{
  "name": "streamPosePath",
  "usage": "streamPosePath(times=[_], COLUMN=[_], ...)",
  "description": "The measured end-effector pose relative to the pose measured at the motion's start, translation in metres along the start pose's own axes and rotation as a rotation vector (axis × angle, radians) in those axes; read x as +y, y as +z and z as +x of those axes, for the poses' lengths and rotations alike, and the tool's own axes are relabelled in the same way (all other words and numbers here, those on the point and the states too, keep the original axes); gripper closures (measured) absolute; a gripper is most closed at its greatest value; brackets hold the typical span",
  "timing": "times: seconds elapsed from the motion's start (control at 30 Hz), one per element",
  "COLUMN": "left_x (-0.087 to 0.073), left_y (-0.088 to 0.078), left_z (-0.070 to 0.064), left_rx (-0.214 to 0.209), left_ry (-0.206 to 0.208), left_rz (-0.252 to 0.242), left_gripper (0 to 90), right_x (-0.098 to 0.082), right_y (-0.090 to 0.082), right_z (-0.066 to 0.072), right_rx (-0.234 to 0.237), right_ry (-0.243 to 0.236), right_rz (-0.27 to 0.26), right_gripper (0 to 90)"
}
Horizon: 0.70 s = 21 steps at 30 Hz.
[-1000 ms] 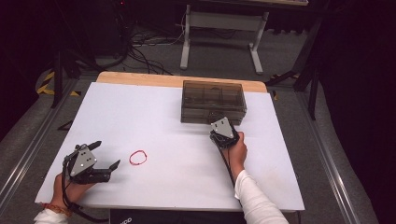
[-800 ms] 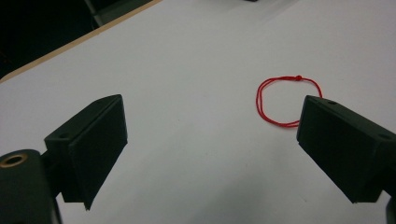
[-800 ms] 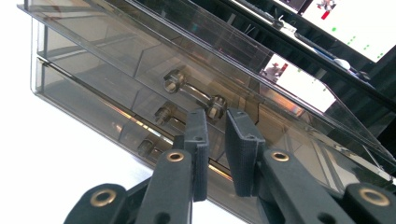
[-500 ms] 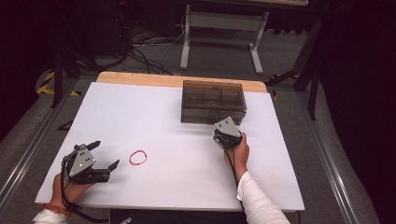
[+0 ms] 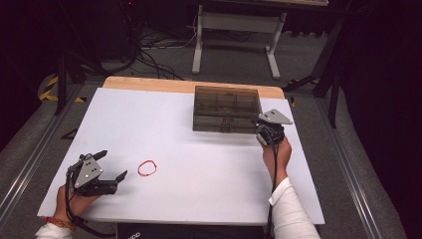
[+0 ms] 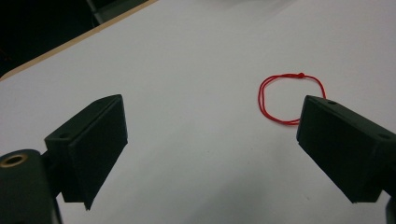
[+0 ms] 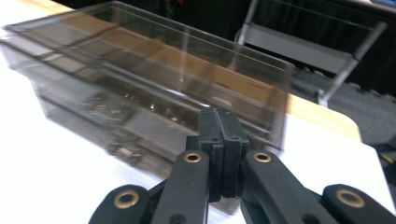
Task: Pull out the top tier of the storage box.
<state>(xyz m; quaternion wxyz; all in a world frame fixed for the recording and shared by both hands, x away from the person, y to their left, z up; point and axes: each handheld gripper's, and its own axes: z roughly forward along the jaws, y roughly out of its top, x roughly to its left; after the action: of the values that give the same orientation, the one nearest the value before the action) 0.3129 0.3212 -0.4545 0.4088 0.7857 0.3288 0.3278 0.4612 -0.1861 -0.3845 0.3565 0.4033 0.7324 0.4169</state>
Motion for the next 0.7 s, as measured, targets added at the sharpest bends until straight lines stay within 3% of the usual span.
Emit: streamPosePath(times=[0.13,0.27,0.7], left_x=[0.001,0.001,0.000], left_y=[0.001,0.001,0.000], left_z=[-0.002,-0.001,0.000], left_rx=[-0.005,-0.003,-0.003], left_ry=[0.007,0.003,0.002], left_rz=[0.002,-0.001,-0.003], left_gripper=[9.6,9.7,9.7], right_x=[0.000,0.003,0.005], right_y=[0.003,0.006,0.012], right_z=[-0.013,-0.019,-0.024], right_rx=[-0.007,-0.021,-0.027], right_ry=[0.024,0.017,0.017], right_rz=[0.024,0.051,0.088], right_gripper=[90.0,90.0,90.0])
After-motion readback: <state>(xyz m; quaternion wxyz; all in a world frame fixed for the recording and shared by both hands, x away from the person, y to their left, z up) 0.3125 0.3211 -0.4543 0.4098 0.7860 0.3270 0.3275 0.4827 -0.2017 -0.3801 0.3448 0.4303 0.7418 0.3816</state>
